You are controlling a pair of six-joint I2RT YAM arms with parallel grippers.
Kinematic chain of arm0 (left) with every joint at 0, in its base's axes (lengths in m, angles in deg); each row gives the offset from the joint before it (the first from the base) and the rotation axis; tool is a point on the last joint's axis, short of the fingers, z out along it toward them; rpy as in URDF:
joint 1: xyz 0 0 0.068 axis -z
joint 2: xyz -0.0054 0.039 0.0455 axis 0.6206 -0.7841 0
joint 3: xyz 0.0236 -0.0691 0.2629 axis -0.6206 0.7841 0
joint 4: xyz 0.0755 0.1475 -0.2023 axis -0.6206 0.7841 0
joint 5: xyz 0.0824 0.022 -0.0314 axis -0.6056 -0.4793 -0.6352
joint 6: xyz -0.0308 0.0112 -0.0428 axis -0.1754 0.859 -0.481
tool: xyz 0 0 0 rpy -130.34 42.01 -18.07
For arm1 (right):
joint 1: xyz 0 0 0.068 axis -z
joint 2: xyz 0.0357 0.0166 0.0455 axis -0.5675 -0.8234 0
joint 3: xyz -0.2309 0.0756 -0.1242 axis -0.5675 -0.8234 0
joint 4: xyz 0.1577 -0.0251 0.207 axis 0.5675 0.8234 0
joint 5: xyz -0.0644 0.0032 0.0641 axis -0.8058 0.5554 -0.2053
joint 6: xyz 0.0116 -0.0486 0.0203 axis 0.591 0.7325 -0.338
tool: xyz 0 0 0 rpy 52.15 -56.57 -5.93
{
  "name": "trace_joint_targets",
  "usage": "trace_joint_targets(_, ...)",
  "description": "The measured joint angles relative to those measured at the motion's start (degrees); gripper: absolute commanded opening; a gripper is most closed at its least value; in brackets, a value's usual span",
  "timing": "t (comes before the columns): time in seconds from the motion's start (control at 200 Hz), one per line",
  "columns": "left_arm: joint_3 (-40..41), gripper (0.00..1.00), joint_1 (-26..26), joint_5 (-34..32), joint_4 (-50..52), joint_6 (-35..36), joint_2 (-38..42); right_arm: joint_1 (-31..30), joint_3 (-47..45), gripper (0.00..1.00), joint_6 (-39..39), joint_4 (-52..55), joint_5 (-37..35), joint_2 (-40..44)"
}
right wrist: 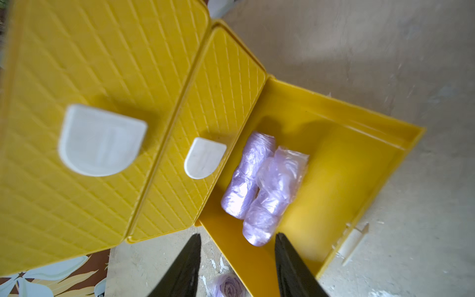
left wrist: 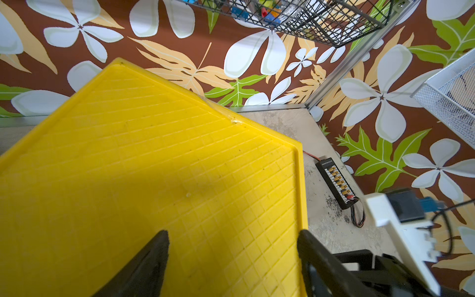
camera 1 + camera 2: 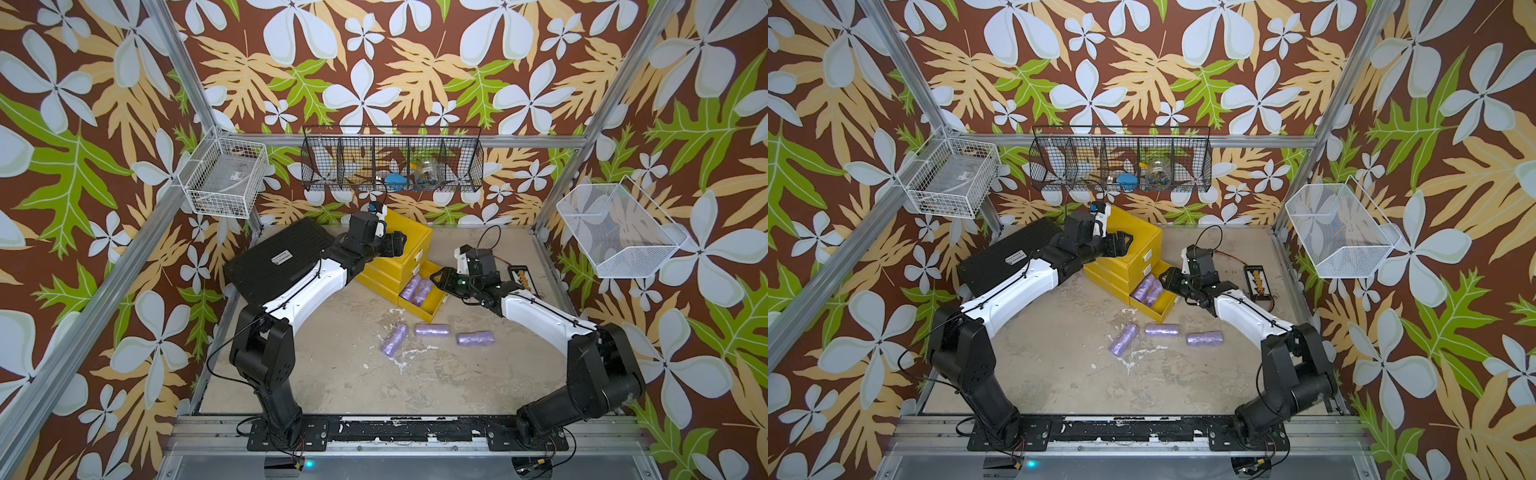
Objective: Sort the rolls of trash bags by color and place them into the drawer
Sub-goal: Place the roll of trash bags in the drawer, then pick up the roll of trash bags from the center of the board.
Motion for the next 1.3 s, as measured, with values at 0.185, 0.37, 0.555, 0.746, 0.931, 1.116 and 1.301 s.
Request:
trace_joint_targets(0.185, 0.26, 0.81, 0.00, 0.11, -0.44, 0.00, 0.11, 2.32, -7.04, 0.44, -0.11, 2.27, -2.49, 11.19)
trace_joint_targets(0.37, 0.28, 0.81, -0.02, 0.13, -0.46, 0.00, 0.11, 4.57, -12.13, 0.59, -3.54, 8.61, -5.66, 18.95)
trace_joint_targets(0.555, 0.68, 0.81, -0.02, 0.13, -0.61, 0.00, 0.44, 5.20, -17.94, 0.68, -9.25, 14.03, -7.10, 26.67)
trace_joint_targets(0.746, 1.03, 0.81, -0.02, 0.13, -0.48, 0.00, 0.87, 5.81, -23.58, 0.71, -15.56, 16.94, -8.44, 30.49)
trace_joint_targets(0.931, 1.18, 0.81, -0.02, 0.15, -0.55, 0.00, 0.96, 6.32, -26.40, 0.72, -19.32, 16.98, -9.09, 29.00)
trace_joint_targets(1.116, 1.25, 0.81, -0.02, 0.15, -0.72, -0.02, 0.98, 7.50, -28.59, 0.71, -21.05, 14.97, -8.76, 25.31)
trace_joint_targets(1.301, 1.38, 0.81, -0.02, 0.15, -0.98, -0.04, 0.98, 8.61, -28.70, 0.69, -21.35, 13.05, -8.48, 22.93)
